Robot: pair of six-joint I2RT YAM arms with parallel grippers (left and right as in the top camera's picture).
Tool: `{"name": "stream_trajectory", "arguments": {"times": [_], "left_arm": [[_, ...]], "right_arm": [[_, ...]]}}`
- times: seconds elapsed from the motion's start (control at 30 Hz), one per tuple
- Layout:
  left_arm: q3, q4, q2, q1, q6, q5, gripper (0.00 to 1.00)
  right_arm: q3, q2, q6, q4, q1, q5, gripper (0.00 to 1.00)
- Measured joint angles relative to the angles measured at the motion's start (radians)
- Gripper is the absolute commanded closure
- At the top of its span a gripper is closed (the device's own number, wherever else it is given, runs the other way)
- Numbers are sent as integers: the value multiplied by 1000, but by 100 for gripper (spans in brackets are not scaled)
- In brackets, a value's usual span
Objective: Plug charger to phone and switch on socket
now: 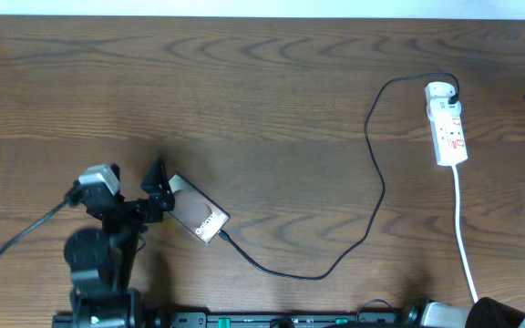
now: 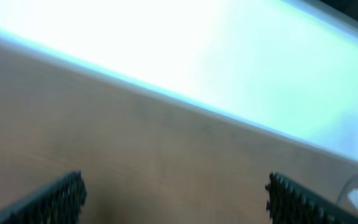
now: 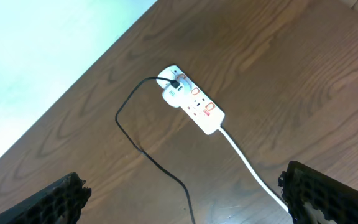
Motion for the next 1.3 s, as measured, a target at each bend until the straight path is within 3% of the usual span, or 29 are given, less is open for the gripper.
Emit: {"name": "stream_trajectory", "arguments": {"times": [0.17,0.37,0.47,0.67,0.87,1.3], "left_arm": [[-134,192,-126,-11,109,-3,8],[-266,198,-249,-11,340,73,9],[-283,72,-299,-11,413,92,9],[-282,-67,-344,-12,320,-46,9],[-271,-108,-344,-12,267,-161,9],[-269,-112,-344,-12,257,-190,9]], "right_arm": [[0,0,0,0,0,0,1],[0,0,0,0,0,0,1],[0,0,0,0,0,0,1],[0,0,0,0,0,0,1],[0,0,0,0,0,1,1],[0,0,0,0,0,1,1]]}}
